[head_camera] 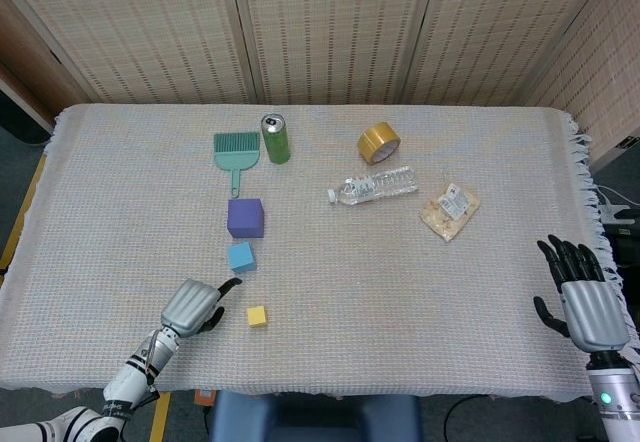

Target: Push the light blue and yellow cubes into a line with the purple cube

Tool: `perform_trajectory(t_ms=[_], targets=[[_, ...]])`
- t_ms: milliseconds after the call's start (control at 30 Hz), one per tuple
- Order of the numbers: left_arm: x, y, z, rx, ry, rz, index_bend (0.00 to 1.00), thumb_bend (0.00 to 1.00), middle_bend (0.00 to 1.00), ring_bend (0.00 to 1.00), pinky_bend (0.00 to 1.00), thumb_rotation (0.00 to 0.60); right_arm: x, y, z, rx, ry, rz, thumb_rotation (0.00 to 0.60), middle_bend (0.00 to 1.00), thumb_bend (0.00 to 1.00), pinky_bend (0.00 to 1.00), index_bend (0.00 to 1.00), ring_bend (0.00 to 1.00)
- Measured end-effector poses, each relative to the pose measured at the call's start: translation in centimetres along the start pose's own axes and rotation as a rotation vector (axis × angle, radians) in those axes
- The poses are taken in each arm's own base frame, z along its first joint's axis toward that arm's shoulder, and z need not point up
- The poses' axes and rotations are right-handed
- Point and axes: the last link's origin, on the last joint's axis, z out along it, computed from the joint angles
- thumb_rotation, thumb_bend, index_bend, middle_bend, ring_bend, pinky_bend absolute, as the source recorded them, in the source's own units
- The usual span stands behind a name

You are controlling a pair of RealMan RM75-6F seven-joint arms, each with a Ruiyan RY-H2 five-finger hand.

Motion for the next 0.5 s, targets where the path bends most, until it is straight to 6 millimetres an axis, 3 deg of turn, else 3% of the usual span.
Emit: perform_trajectory(t_ms=[167,500], targets=[[-0.08,-0.33,0.4,0.011,-0.001,0.003,0.14,0.64,1.0,1.0,1.0,0.6,-0.1,-0.04,0.04,-0.001,-0.005,-0.003,0.6,0.0,0.14,0.0,0.0,0.0],[-0.43,-0.29,1.0,0.011,0.001,0.016,0.13,0.65,1.0,1.0,1.0,0.6,-0.22,0.0,0.17,-0.009,-0.01,-0.008,0.6,0.0,0.14,0.0,0.0,0.0]])
